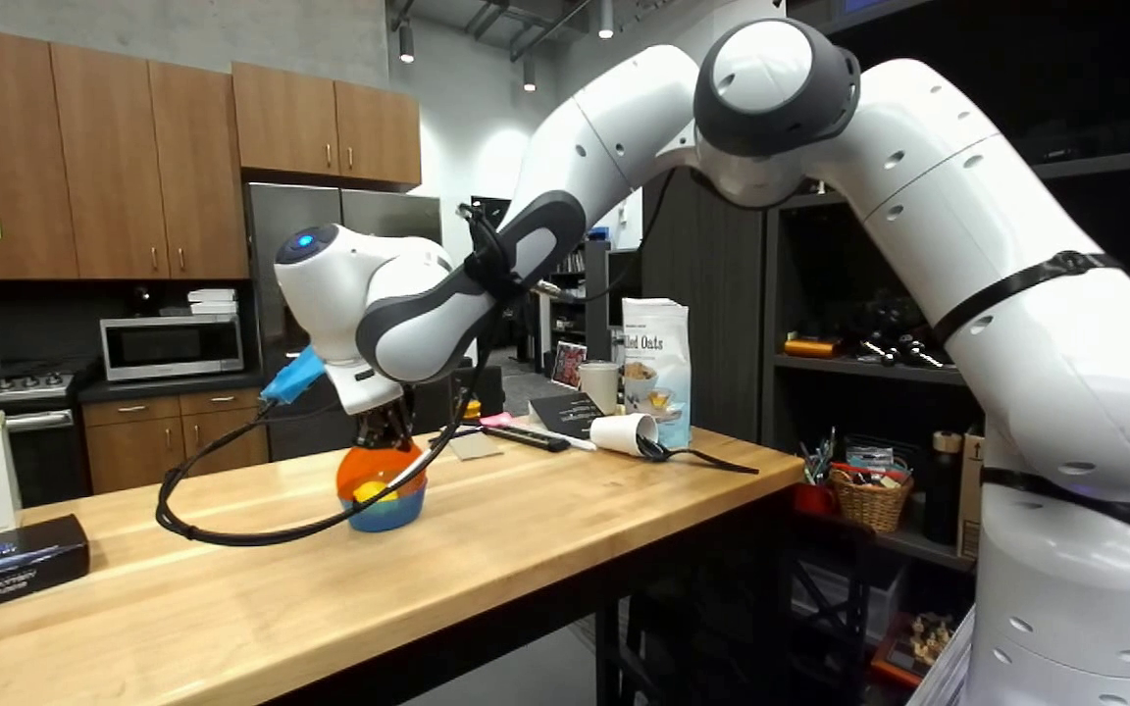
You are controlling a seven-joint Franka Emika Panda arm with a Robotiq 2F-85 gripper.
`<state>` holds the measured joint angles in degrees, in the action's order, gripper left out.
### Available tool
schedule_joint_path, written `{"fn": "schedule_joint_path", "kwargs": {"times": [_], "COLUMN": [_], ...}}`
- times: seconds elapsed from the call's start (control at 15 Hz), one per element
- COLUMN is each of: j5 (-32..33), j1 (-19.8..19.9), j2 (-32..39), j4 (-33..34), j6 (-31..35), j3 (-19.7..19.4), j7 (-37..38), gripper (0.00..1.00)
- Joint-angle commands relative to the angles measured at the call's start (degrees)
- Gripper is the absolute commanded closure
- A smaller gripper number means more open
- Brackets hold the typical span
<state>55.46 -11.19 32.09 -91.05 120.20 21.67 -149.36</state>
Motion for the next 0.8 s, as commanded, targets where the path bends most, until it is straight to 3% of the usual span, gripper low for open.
{"fn": "schedule_joint_path", "kwargs": {"times": [0.0,0.4,0.53,0.73], "j5": [-3.2,-2.4,-1.8,-1.0], "j1": [8.8,27.4,31.6,35.3], "j2": [-0.5,3.5,4.3,3.3], "j4": [-3.7,-6.4,-6.6,-6.0], "j6": [1.1,2.1,2.7,1.7], "j3": [9.0,29.8,34.3,38.1], "j7": [0.0,0.2,0.2,0.2], "gripper": [0.99,0.99,0.99,0.99]}}
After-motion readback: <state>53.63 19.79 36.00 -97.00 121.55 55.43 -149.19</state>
